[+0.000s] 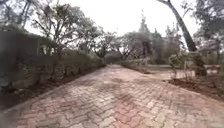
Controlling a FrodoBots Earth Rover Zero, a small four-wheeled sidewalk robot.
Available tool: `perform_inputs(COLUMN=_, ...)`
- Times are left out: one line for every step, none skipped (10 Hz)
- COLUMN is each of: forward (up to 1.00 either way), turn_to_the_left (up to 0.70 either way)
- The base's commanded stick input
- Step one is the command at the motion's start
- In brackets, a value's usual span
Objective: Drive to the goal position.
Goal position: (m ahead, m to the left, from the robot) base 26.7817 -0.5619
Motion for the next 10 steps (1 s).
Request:
perform_inputs(forward=0.85, turn_to_the_left=0.00)
perform_inputs(forward=0.85, turn_to_the_left=0.00)
perform_inputs(forward=0.85, turn_to_the_left=0.00)
perform_inputs(forward=0.85, turn_to_the_left=0.00)
perform_inputs(forward=0.85, turn_to_the_left=0.00)
perform_inputs(forward=0.85, turn_to_the_left=0.00)
perform_inputs(forward=0.85, turn_to_the_left=0.00)
perform_inputs(forward=0.85, turn_to_the_left=0.00)
perform_inputs(forward=0.85, turn_to_the_left=0.00)
perform_inputs(forward=0.85, turn_to_the_left=0.00)
